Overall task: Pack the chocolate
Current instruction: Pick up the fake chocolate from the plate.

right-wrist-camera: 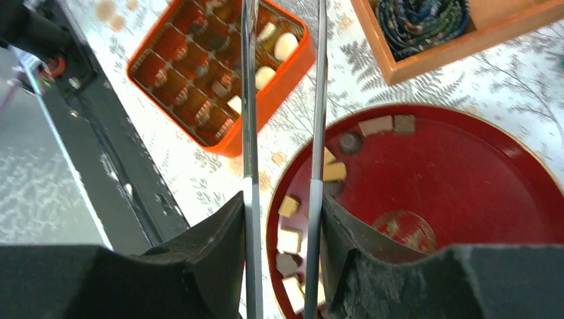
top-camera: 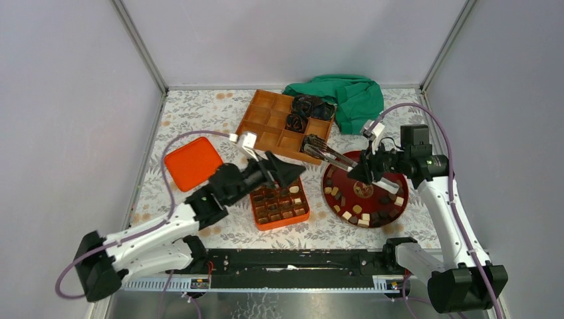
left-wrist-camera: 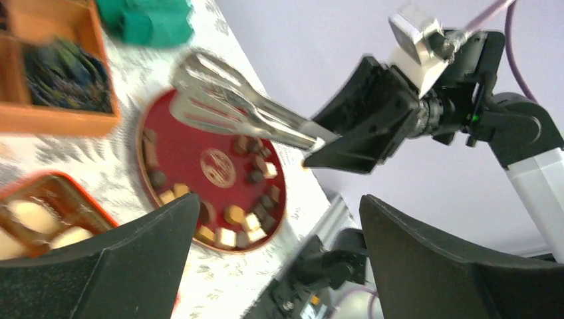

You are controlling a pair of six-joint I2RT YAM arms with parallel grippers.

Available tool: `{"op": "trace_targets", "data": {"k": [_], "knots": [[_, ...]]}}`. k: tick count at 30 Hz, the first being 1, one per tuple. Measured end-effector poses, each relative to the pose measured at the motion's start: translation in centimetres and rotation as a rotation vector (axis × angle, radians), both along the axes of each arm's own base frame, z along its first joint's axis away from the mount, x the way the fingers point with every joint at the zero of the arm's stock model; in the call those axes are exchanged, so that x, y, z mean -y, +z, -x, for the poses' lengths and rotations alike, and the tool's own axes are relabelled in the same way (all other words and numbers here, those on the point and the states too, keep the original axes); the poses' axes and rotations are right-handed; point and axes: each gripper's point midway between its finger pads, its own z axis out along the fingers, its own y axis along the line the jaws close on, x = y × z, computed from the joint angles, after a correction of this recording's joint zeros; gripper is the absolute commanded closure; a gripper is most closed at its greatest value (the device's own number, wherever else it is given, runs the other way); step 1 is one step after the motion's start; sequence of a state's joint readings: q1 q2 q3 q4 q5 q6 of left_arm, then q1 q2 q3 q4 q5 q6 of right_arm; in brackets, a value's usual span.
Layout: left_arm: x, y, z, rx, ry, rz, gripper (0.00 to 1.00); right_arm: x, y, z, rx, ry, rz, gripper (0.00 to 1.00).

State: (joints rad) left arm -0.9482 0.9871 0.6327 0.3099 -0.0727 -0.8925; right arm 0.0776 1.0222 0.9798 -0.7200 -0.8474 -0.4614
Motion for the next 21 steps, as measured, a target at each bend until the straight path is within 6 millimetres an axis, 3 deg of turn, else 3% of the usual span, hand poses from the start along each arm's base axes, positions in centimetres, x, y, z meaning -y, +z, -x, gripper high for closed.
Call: {"op": "trace_targets", "data": {"k": [3,7,10,15,17,21], "knots": [[-3.2,1.4,-1.2,0.092,0.025,-0.043,0.01,1.0,0.2,0.3,0.030,0.014,0.077,0.54],[-7.5,0.7,-3.2,0.120,0.074,-0.205,0.01,2.6,-0.1,1.0,0.034,0.031,0.182,0.54],[-9.0,0.6,-3.3,0.131,0.052,-0.338,0.01,4.0,-0.7,1.4,0.012,0.035,0.262,0.54],[-10.7,2.4,-3.3,0.244,0.006,-0.559,0.01,6.6,-1.7,2.4,-0.038,0.049,0.383,0.55],[-11.8,1.6,-3.3,0.266,0.024,-0.632,0.01,7.6,-2.2,2.9,-0.064,0.048,0.421,0.55],[-14.3,-2.2,-2.3,0.264,0.055,-0.734,0.01,9.4,-3.3,3.5,-0.110,0.039,0.493,0.55]]}}
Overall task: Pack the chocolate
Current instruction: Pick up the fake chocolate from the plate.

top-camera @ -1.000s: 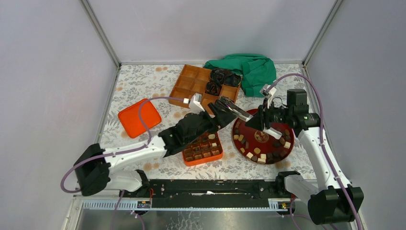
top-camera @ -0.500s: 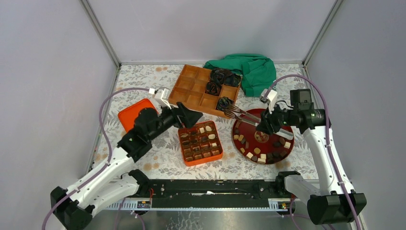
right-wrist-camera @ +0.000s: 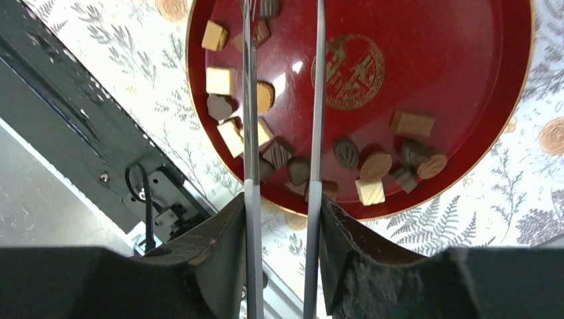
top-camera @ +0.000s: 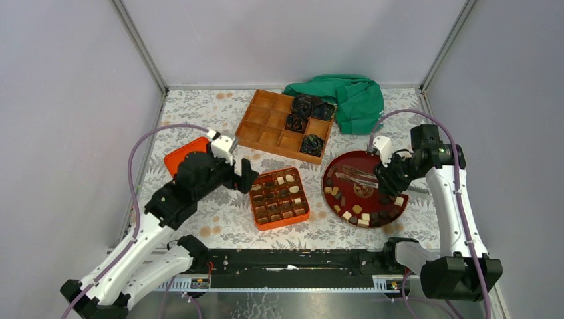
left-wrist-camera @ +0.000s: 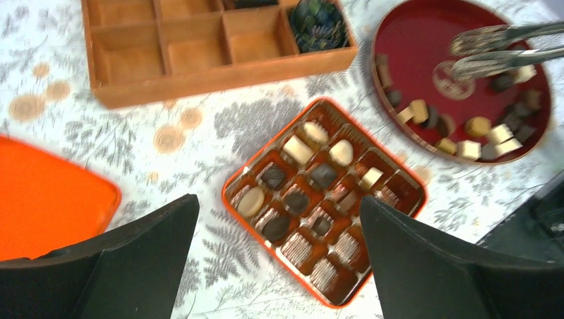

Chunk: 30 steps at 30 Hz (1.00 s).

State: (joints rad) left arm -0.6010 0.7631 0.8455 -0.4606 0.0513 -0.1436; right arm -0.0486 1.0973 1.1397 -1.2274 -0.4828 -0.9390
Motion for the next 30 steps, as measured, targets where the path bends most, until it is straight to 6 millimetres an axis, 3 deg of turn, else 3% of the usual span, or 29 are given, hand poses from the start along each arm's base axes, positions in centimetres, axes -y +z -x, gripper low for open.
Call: {"op": "trace_targets", "data": {"k": [6,8,19,30], "knots": [[-2.4,-5.6,0.9,-0.040,0.075,-0.071,0.01,1.1,-1.5,0.8,-0.074,0.003,0.050,0.55],[-2.9,-6.1,0.7,-0.041,0.101,-0.086,0.01,1.2,-2.1,1.3,-0.096,0.005,0.054,0.55],[-3.9,-4.3,-0.3,0.037,0.173,-0.058,0.01,1.0,-5.0,4.2,-0.226,0.007,0.044,0.54],[-4.1,-4.4,-0.5,0.039,0.185,-0.060,0.01,0.9,-5.8,4.0,-0.238,-0.046,0.038,0.53]]}}
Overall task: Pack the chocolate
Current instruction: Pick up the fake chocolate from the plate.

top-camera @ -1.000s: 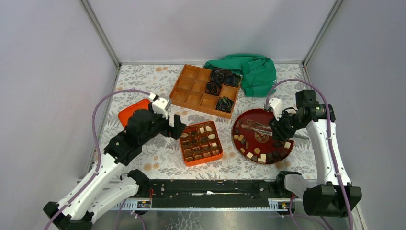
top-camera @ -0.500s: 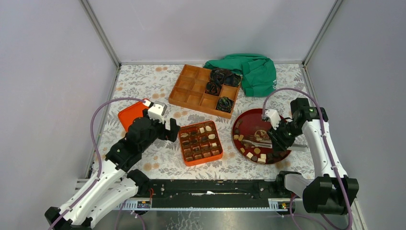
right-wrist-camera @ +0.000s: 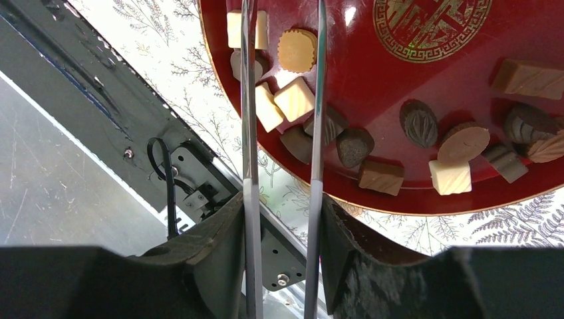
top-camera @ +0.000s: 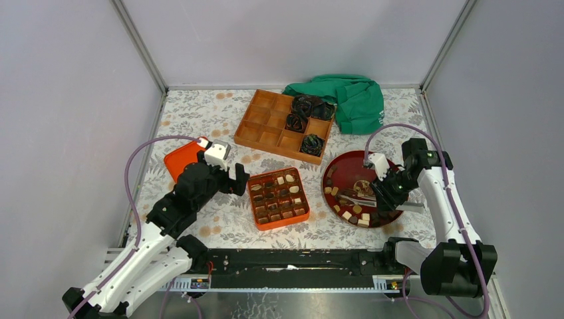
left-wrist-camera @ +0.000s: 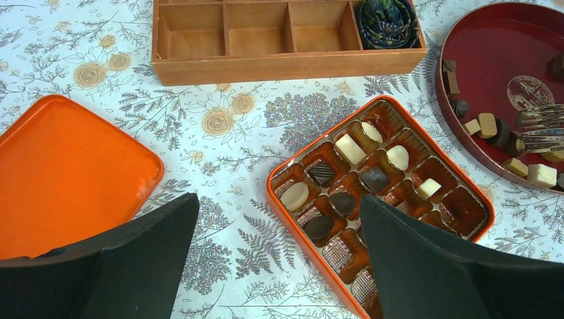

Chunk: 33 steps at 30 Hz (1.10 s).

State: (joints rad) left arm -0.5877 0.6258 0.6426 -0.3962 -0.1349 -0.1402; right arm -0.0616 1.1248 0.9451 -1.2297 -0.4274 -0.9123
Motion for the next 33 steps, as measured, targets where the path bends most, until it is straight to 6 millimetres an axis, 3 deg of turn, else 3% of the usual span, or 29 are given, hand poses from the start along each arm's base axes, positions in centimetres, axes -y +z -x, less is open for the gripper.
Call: {"op": "trace_targets", "data": {"k": [27,30,33], "knots": [[0.1,0.0,0.1,-0.002,-0.006,0.002,0.01,1.3,-1.0,-0.2,-0.059,-0.090,0.080,0.54],[0.1,0.0,0.0,-0.001,-0.006,0.003,0.01,1.3,-1.2,-0.6,-0.062,-0.094,0.077,0.59],[0.1,0.0,0.0,-0.002,-0.005,0.002,0.01,1.2,-1.3,-0.8,-0.067,-0.097,0.072,0.72]]}}
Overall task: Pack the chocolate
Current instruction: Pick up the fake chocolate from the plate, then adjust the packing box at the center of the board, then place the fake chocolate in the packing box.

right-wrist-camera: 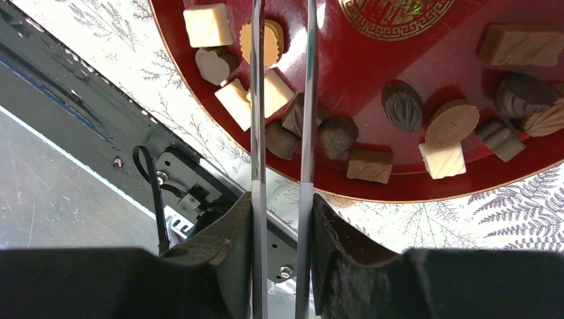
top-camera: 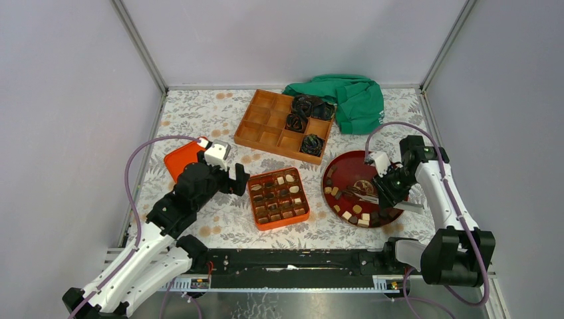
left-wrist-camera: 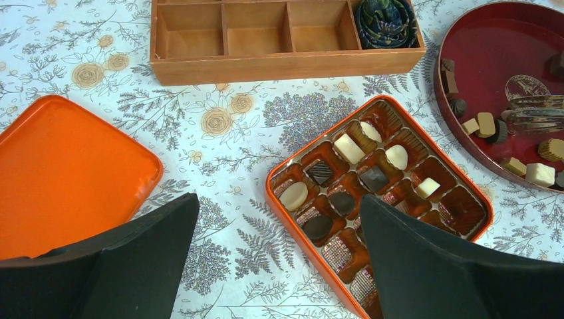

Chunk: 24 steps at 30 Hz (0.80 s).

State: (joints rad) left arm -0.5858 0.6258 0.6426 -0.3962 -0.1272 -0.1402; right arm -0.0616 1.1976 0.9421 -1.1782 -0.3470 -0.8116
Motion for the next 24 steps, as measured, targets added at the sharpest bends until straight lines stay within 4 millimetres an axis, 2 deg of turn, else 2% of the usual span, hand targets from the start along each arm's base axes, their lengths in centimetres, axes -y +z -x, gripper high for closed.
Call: {"op": "trace_targets", "data": {"k": [2,5,15,20,21,24], "knots": [[-0.1,0.0,0.0,0.000,0.002,0.000,0.01,-0.1,0.1,-0.2,0.006,-0.003,-0.004,0.87],[-0.1,0.0,-0.1,0.000,0.005,0.000,0.01,-0.1,0.4,-0.5,0.017,-0.007,-0.005,0.97],[0.2,0.0,0.0,-0.005,-0.006,0.012,0.01,0.1,3.2,-1.7,0.148,-0.008,0.007,0.99],[1.4,-0.5,0.3,-0.082,0.002,0.111,0.02,-0.7,4.6,-2.0,0.207,0.003,-0.035,0.99],[1.7,-0.8,0.3,-0.117,0.021,0.145,0.06,-1.0,4.9,-2.1,0.219,0.009,-0.052,0.99],[2.1,-2.3,-0.1,-0.243,0.129,0.237,0.41,-2.1,5.6,-2.1,0.255,0.028,-0.114,0.99]]}}
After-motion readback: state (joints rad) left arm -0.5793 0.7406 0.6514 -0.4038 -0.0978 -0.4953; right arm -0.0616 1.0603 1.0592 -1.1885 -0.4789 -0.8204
